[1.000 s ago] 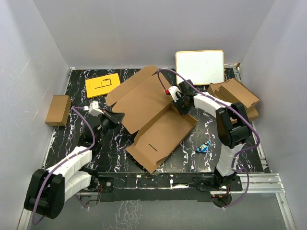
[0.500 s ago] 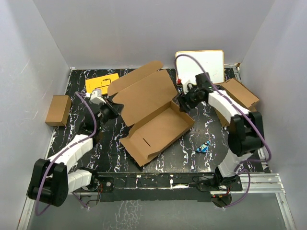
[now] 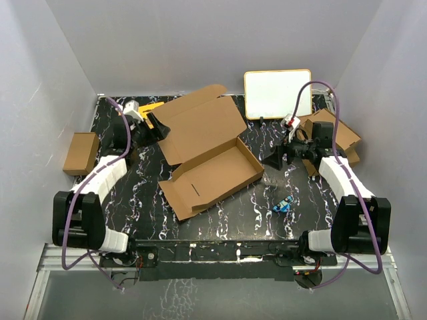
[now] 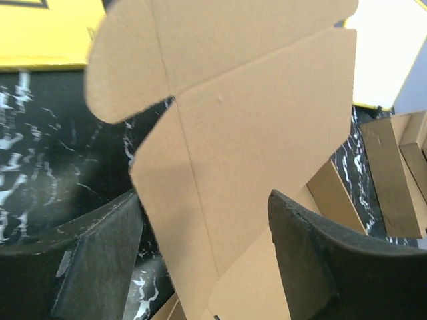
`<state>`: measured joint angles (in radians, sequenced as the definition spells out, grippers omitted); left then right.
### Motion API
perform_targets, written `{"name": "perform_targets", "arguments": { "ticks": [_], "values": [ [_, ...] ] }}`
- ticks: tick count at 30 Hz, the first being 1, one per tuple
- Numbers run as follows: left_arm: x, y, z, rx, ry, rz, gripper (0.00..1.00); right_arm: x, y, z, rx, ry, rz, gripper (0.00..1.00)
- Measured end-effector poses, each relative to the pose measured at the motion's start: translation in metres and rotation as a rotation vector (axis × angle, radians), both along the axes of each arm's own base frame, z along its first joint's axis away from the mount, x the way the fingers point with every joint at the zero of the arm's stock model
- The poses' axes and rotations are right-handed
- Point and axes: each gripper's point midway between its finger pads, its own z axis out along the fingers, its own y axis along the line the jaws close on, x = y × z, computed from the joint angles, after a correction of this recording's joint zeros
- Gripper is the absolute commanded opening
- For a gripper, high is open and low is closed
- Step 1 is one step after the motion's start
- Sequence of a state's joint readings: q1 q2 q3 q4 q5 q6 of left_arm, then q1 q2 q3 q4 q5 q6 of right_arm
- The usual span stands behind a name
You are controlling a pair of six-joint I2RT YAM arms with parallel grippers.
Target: Fold the paper box
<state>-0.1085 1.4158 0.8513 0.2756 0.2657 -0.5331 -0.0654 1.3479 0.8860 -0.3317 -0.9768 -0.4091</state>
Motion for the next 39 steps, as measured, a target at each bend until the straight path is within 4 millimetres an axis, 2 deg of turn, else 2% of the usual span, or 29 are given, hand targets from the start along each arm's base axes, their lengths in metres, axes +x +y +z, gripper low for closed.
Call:
{"name": "perform_targets", "arguments": {
  "ticks": [3, 5, 10, 12, 15, 17, 19, 21, 24, 27, 30, 31, 33, 35, 39],
  "values": [
    [0.0, 0.013, 0.02, 0.044, -0.013, 0.038, 0.73, -0.008, 0.0, 0.005, 0.076, -0.013, 0.026, 0.8],
    [-0.009, 0.02, 0.04, 0.056, -0.043, 0.053, 0.73, -0.013, -0.001, 0.009, 0.118, -0.025, 0.043, 0.81],
    [-0.055, 0.019, 0.096, -0.015, -0.169, 0.049, 0.71, -0.021, -0.003, 0.019, 0.181, -0.054, 0.08, 0.8],
    [-0.082, 0.015, 0.101, -0.074, -0.193, 0.04, 0.7, -0.023, -0.002, 0.023, 0.201, -0.067, 0.1, 0.8],
    [-0.111, 0.011, 0.089, -0.153, -0.156, 0.036, 0.68, -0.028, 0.001, 0.026, 0.222, -0.083, 0.13, 0.8],
    [-0.126, 0.008, 0.069, -0.188, -0.076, 0.038, 0.67, -0.032, 0.003, 0.024, 0.233, -0.079, 0.142, 0.8],
    [-0.137, 0.007, 0.048, -0.196, 0.013, 0.044, 0.65, -0.034, 0.005, 0.022, 0.238, -0.07, 0.149, 0.8],
    [-0.146, 0.008, 0.03, -0.185, 0.099, 0.053, 0.58, -0.036, 0.008, 0.02, 0.235, -0.065, 0.157, 0.8],
    [-0.154, 0.01, 0.01, -0.144, 0.181, 0.06, 0.51, -0.036, 0.019, 0.016, 0.204, -0.07, 0.18, 0.79],
    [-0.154, 0.015, -0.01, -0.072, 0.258, 0.07, 0.36, -0.027, 0.037, 0.014, 0.139, -0.076, 0.22, 0.77],
    [-0.147, 0.021, -0.031, 0.009, 0.313, 0.076, 0.18, -0.005, 0.054, 0.022, 0.079, -0.096, 0.254, 0.76],
    [-0.145, 0.022, -0.038, 0.028, 0.332, 0.077, 0.15, 0.001, 0.057, 0.025, 0.069, -0.101, 0.252, 0.76],
    [-0.141, 0.023, -0.052, 0.065, 0.369, 0.069, 0.13, 0.016, 0.055, 0.027, 0.04, -0.112, 0.222, 0.77],
    [-0.137, 0.022, -0.064, 0.092, 0.394, 0.06, 0.13, 0.023, 0.048, 0.018, 0.004, -0.092, 0.158, 0.76],
    [-0.131, 0.006, -0.076, 0.134, 0.392, 0.019, 0.13, 0.03, 0.033, -0.011, -0.052, -0.014, 0.022, 0.75]
  ]
}}
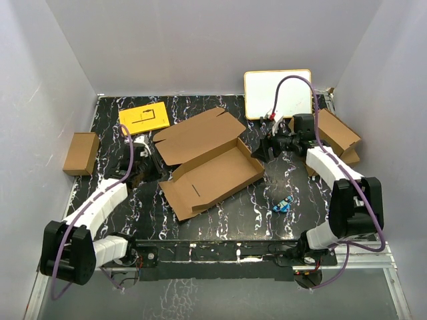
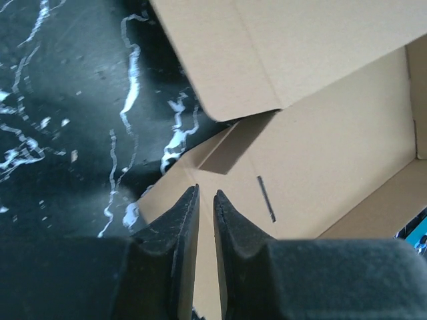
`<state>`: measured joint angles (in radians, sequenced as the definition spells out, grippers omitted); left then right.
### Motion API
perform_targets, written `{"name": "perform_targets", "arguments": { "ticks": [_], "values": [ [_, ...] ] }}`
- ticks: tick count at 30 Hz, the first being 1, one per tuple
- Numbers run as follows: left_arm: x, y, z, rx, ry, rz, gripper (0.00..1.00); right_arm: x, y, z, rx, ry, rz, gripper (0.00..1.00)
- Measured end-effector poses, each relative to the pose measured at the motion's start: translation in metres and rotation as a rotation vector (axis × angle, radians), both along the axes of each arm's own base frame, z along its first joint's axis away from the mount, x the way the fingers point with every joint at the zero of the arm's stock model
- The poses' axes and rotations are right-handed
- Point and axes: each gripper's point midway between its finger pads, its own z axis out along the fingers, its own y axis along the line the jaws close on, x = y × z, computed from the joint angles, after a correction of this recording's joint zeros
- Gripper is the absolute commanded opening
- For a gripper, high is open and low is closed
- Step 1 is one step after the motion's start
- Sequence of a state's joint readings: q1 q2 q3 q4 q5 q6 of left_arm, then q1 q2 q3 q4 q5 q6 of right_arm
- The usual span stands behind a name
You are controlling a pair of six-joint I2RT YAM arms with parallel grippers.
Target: Fold the paper box
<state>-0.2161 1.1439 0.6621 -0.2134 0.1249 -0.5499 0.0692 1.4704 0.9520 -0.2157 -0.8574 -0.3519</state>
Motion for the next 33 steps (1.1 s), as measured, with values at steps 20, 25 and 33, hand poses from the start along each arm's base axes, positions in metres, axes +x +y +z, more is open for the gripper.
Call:
{"name": "perform_targets", "arguments": {
  "ticks": [20, 25, 33],
  "values": [
    [0.011, -0.015, 0.021, -0.016, -0.21, -0.053, 0.56, 0.038, 0.01, -0.067, -0.125, 0.195, -0.213, 0.45],
    [0.018, -0.021, 0.002, 0.013, -0.103, -0.092, 0.56, 0.033, 0.012, -0.07, -0.11, 0.221, -0.22, 0.41],
    [0.025, -0.029, -0.007, 0.042, -0.039, -0.126, 0.48, 0.031, 0.017, -0.069, -0.092, 0.236, -0.217, 0.4]
  ]
}}
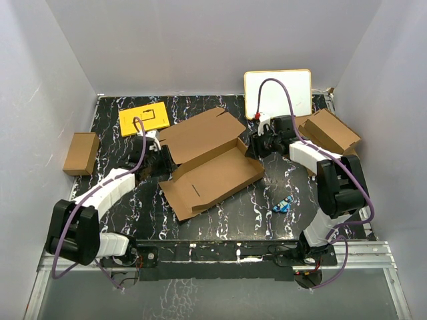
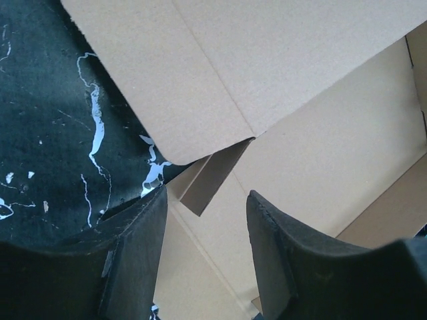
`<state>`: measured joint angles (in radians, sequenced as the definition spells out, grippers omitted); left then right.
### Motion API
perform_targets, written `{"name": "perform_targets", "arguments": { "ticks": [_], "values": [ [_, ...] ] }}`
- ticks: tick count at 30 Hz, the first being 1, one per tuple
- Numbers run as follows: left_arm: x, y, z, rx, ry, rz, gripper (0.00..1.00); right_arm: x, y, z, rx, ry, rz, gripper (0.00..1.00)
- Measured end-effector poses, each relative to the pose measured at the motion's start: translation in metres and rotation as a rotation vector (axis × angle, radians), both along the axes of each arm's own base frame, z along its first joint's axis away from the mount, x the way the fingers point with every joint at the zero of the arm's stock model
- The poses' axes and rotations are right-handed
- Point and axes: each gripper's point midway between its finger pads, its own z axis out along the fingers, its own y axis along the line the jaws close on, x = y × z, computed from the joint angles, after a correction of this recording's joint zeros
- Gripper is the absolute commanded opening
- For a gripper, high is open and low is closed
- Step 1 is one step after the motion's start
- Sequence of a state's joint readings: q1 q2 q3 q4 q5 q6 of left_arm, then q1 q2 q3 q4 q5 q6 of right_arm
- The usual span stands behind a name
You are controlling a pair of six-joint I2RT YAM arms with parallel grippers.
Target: Fold the paper box
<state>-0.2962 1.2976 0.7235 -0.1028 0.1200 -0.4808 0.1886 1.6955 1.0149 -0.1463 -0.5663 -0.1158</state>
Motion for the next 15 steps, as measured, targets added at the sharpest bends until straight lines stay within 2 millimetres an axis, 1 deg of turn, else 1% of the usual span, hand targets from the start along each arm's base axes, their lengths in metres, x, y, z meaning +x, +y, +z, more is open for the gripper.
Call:
{"name": "perform_targets", "arguments": {
  "ticks": [6, 14, 15],
  "values": [
    [-0.001, -0.007, -0.001, 0.002, 0.013, -0.02, 0.47, -0.004, 0.0, -0.005, 0.004, 0.019, -0.004, 0.38],
    [-0.007, -0.011, -0.007, 0.007, 0.045, -0.029, 0.41, -0.005, 0.001, -0.005, 0.008, 0.022, -0.002, 0.37],
    [-0.007, -0.012, -0.007, 0.007, 0.049, -0.03, 0.38, -0.005, 0.001, -0.005, 0.008, 0.022, -0.002, 0.37]
  ]
}}
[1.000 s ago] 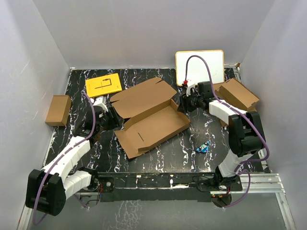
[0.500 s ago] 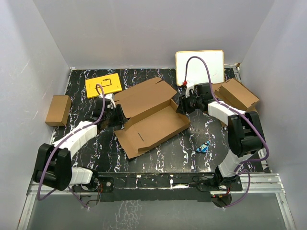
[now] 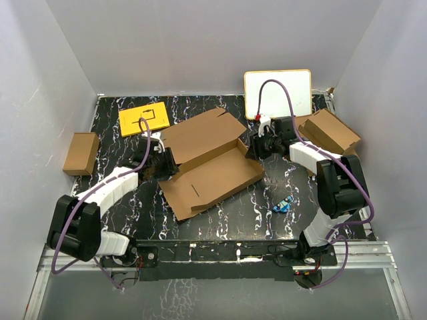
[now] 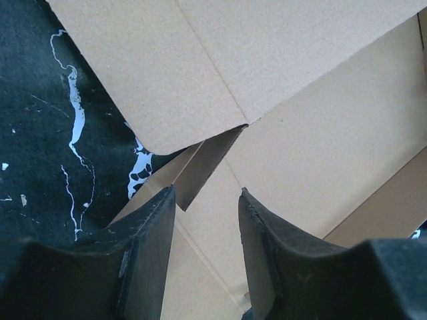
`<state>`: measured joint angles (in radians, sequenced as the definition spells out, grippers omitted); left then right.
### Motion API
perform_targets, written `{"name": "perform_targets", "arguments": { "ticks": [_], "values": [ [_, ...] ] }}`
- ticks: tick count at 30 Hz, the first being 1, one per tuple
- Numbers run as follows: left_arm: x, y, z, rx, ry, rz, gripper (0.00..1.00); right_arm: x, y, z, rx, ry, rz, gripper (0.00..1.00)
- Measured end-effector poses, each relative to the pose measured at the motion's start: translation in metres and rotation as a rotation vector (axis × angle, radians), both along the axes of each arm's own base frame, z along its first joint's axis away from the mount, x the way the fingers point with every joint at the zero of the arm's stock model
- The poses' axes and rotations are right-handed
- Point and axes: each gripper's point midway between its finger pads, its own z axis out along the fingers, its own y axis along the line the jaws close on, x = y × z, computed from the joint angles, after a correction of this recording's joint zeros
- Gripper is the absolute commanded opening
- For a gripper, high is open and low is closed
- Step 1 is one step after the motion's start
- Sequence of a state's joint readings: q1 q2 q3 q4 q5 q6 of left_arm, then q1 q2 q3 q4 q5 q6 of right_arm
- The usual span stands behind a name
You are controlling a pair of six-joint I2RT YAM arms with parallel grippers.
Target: Fold the paper box
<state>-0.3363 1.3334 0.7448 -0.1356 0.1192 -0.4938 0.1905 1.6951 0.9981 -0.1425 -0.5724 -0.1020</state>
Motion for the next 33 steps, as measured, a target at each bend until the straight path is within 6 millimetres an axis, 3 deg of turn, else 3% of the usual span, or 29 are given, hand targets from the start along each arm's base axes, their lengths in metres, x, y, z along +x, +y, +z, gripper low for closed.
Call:
{"name": "perform_targets", "arguments": {
  "ticks": [6, 17, 33],
  "values": [
    [-0.001, -0.007, -0.003, -0.006, 0.016, -0.007, 0.3, -0.004, 0.002, -0.003, 0.011, 0.007, 0.009, 0.36],
    [0.001, -0.019, -0.002, -0.037, 0.022, 0.006, 0.3, -0.013, 0.012, -0.001, 0.041, 0.023, 0.045, 0.36],
    [0.021, -0.032, -0.002, -0.121, 0.013, 0.101, 0.33, -0.022, 0.019, -0.001, 0.067, 0.045, 0.069, 0.36]
  ]
}}
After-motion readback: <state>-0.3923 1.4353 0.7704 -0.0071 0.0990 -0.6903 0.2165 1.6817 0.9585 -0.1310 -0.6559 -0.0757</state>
